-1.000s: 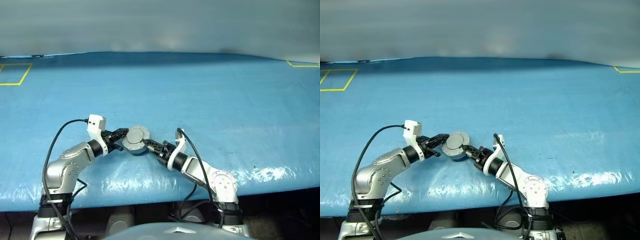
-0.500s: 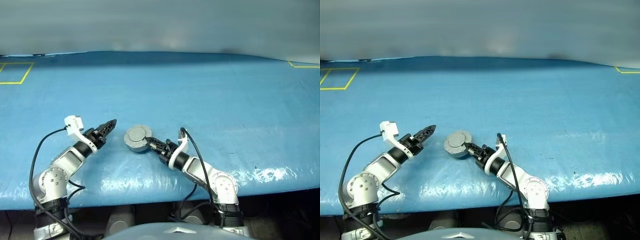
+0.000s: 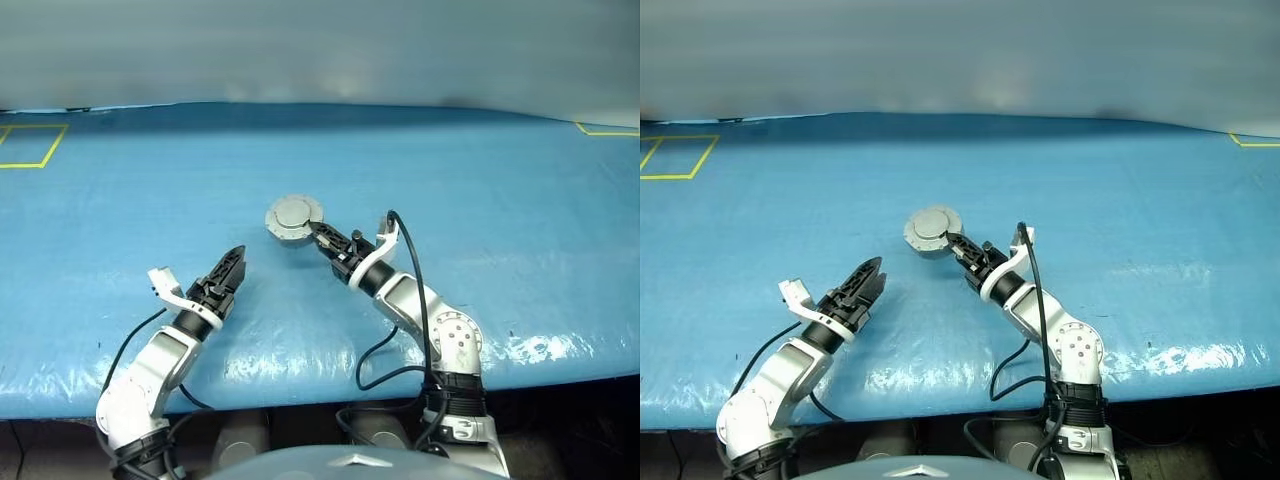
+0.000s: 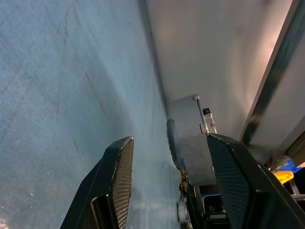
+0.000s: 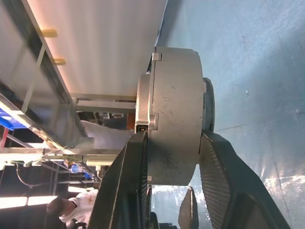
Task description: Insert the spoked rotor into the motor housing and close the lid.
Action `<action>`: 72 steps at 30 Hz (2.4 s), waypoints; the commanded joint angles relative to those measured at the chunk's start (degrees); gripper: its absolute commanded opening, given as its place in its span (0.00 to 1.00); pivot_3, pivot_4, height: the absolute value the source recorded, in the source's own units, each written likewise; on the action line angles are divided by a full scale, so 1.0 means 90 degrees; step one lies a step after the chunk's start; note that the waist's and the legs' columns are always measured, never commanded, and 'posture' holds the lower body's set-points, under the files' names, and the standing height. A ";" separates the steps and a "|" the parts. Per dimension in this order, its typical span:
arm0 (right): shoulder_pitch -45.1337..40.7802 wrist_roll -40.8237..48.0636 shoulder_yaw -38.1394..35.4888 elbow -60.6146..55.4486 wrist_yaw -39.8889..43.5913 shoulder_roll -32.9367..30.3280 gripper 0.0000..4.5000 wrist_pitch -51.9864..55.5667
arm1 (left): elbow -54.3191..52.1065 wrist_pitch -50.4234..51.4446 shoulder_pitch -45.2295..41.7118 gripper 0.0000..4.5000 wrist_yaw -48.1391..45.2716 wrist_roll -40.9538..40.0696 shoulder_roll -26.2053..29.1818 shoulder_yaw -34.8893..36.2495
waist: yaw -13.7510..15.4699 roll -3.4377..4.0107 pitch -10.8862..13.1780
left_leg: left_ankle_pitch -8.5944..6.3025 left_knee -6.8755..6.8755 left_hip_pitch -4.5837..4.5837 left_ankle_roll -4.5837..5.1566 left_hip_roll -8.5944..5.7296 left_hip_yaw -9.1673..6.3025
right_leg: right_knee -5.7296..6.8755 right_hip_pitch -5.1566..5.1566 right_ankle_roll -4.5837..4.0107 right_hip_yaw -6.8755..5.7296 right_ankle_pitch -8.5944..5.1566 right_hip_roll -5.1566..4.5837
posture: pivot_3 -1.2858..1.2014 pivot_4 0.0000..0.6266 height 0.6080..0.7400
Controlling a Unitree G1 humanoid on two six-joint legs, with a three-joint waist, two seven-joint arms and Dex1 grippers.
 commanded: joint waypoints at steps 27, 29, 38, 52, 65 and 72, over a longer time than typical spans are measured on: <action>0.0307 0.0735 0.1006 -0.0765 -0.0106 0.0305 0.26 0.0306 | 0.0636 -0.0626 -0.0169 1.00 -0.0783 -0.0857 0.0054 -0.0896 | -0.0006 0.0000 0.0000 | 0.0000 0.0004 -0.0001 0.0000 0.0000 0.0000 | 0.0001 0.0000 -0.0004 0.0000 -0.0013 0.0002 | 0.52 0.24 1.00; 0.0355 0.0785 0.1089 -0.0803 -0.0143 0.0289 0.26 0.0307 | 0.0656 -0.0645 -0.0194 1.00 -0.0778 -0.0843 0.0043 -0.0930 | -0.0005 0.0000 0.0000 | 0.0000 0.0005 -0.0001 0.0001 0.0000 0.0000 | 0.0001 0.0000 -0.0005 0.0000 -0.0015 0.0002 | 0.52 0.24 1.00; 0.0394 0.0824 0.1209 -0.0808 -0.0168 0.0229 0.26 0.0241 | 0.0687 -0.0764 -0.0153 0.92 -0.0382 -0.0932 -0.0134 -0.1054 | 0.0000 0.0000 -0.0001 | 0.0000 0.0009 -0.0002 0.0001 0.0000 0.0000 | 0.0001 0.0002 -0.0002 0.0001 -0.0016 0.0002 | 0.52 0.24 1.00; 0.0362 -0.1401 0.1700 -0.1359 0.0767 -0.0646 0.48 0.0169 | 0.0363 -0.1237 -0.0285 0.54 -0.0191 -0.0906 -0.0022 -0.1074 | 0.0025 -0.0001 -0.0001 | -0.0001 0.0013 -0.0002 0.0001 -0.0003 0.0000 | -0.0001 0.0004 0.0010 0.0003 -0.0025 0.0000 | 0.52 0.24 1.00; 0.0736 -0.4653 0.2625 -0.2378 0.2295 -0.1767 1.00 -0.0954 | 0.2343 -0.1847 -0.2503 0.54 -0.0312 0.0118 0.0521 -0.0509 | 0.0094 -0.0007 -0.0004 | 0.0002 0.0023 -0.0002 -0.0003 -0.0009 -0.0003 | -0.0004 0.0009 0.0021 0.0002 -0.0014 0.0001 | 0.52 0.24 1.00; 0.0944 -0.6964 0.3371 -0.2225 0.2175 -0.2083 1.00 -0.1855 | 0.4553 -0.2281 -0.4302 0.54 -0.0839 0.1202 0.0724 -0.0226 | 0.0159 -0.0011 -0.0001 | 0.0003 0.0020 -0.0005 -0.0006 -0.0014 -0.0003 | -0.0009 0.0008 0.0012 0.0001 0.0013 -0.0001 | 0.52 0.24 1.00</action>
